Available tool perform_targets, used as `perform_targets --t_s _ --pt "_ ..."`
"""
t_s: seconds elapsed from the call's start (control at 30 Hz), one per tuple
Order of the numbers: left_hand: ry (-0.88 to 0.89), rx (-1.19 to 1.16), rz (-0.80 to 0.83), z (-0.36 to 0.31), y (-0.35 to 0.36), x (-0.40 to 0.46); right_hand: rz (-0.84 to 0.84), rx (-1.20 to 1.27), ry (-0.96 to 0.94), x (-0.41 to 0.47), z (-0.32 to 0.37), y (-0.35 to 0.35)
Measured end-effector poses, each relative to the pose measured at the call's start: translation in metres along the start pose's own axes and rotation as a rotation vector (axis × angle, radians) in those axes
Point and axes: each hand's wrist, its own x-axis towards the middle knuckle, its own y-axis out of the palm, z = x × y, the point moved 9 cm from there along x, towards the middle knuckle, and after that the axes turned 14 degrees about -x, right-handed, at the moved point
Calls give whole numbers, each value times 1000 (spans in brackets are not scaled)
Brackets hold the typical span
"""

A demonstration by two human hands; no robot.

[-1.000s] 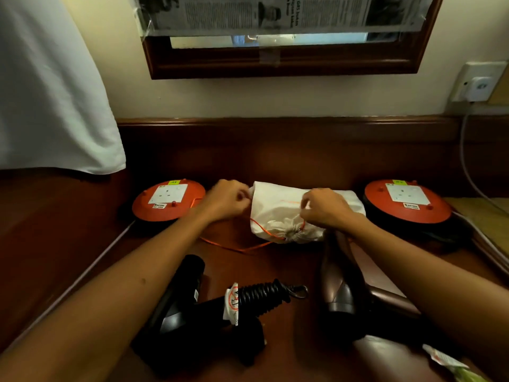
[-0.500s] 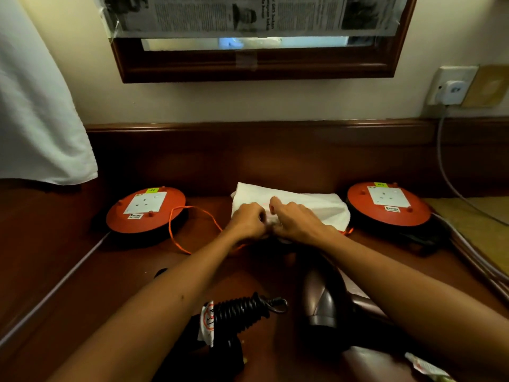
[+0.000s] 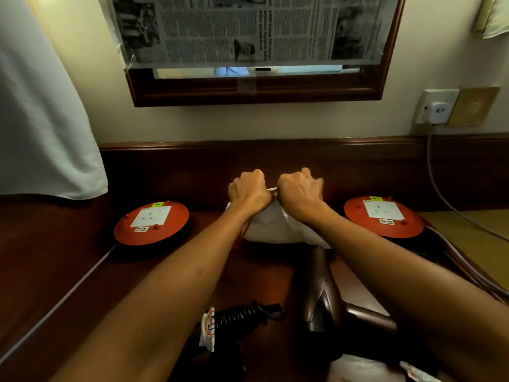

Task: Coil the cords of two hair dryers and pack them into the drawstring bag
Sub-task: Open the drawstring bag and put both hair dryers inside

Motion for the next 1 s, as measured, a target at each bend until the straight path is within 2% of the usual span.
perform_targets --t_s 0.1,0.2,0.3,0.37,0.4,0.47,0.57,0.67,0.73,0.8,0.87,1.0 --pt "52 -62 77 -6 6 -8 137 190 162 4 -23 8" --pt "232 -117 135 -17 10 -15 81 39 115 -3 -16 1" --pt "320 25 156 -17 14 -18 -20 -97 50 -4 -5 -3" --pt "185 171 80 5 5 -8 -39 -115 25 -3 -1 -2" --pt "80 173 33 19 -4 -1 -11 -123 10 -4 1 1" --pt "-97 27 -77 42 -26 9 49 -151 -27 -7 5 5" --pt "-162 -113 -274 53 -54 19 119 -177 -60 -7 4 7" --pt "-121 177 -152 60 -51 20 242 -29 100 4 -44 8" --pt "24 375 -33 67 -49 20 296 115 292 9 -92 11" --pt "317 529 35 58 -47 13 207 204 477 9 -129 5" --pt "531 569 109 45 -44 2 106 347 618 2 -146 4" --pt "793 612 191 30 -44 -24 239 1019 667 -2 -124 22"
